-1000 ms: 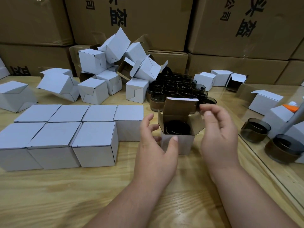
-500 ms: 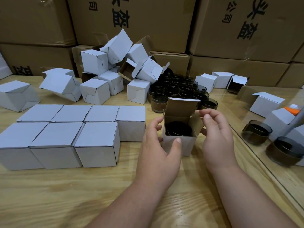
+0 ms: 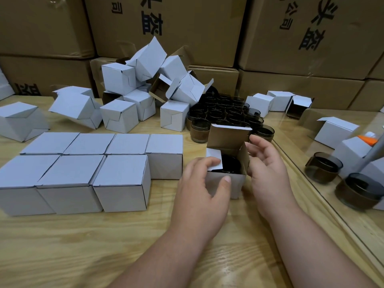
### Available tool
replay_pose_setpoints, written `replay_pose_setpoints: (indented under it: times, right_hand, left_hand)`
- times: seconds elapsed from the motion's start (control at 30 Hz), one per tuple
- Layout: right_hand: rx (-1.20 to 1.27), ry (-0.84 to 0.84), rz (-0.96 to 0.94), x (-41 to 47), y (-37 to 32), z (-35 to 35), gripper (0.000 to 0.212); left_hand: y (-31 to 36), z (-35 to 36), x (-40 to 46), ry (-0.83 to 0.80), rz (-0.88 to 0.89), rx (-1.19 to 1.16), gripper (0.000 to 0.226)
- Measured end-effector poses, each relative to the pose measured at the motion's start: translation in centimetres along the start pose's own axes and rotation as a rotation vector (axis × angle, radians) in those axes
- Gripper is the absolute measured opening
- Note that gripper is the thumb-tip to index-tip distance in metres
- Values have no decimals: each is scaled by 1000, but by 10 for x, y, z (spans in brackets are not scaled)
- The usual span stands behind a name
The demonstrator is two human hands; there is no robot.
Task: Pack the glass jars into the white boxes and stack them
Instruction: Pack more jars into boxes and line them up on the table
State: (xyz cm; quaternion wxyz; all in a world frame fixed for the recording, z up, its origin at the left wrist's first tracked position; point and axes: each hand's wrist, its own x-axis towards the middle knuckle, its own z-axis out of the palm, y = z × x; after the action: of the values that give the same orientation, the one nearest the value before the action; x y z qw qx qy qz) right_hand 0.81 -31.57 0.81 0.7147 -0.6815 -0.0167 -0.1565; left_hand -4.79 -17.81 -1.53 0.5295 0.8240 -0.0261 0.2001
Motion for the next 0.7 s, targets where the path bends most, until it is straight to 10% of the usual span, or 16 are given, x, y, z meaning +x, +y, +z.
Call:
replay_pose_setpoints:
  times: [0.43, 0.7]
  right_hand:
    - [49, -104, -97, -10, -5, 2, 30]
    - [25, -148, -202, -13, -9, 3, 26]
  left_hand:
    - [6, -2, -3, -41, -48, -46, 99]
    - [7, -2, -3, 30, -57, -106, 74]
